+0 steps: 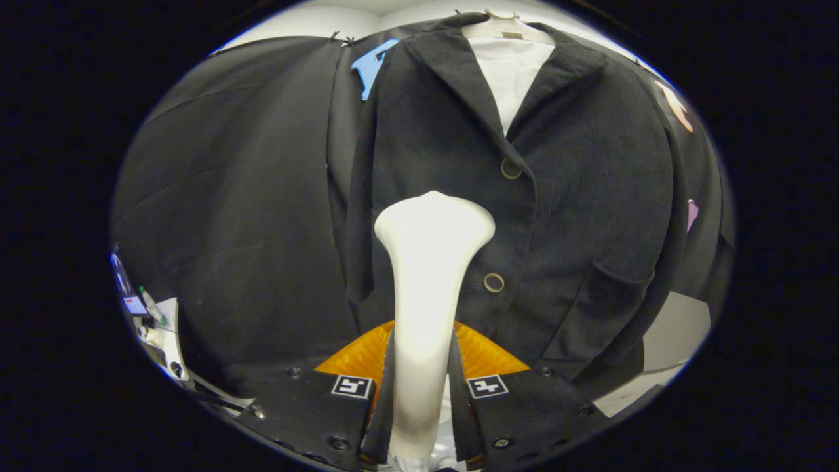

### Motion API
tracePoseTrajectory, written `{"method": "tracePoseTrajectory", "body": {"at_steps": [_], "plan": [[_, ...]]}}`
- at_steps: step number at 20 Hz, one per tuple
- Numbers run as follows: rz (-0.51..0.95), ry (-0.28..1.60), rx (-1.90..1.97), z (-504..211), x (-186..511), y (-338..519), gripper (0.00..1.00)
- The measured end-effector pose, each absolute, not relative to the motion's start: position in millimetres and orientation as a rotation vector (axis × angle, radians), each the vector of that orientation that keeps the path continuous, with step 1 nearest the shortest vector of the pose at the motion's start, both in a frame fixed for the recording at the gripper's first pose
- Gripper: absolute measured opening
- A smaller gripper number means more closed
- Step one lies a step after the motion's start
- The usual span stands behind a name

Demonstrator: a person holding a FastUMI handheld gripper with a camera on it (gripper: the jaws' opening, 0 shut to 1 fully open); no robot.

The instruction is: Iron the clothes twice with a garment steamer, once on the left side and once on the right side.

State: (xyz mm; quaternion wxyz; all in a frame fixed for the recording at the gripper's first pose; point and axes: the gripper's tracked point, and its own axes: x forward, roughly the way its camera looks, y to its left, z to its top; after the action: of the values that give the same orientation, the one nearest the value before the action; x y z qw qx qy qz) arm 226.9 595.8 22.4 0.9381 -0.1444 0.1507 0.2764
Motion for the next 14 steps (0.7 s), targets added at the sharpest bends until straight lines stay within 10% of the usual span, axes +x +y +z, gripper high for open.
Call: {"method": "tracePoseTrajectory", "body": {"at_steps": [14], "plan": [[0.563, 0.49, -0.336, -55, 235, 586, 0.39]]}}
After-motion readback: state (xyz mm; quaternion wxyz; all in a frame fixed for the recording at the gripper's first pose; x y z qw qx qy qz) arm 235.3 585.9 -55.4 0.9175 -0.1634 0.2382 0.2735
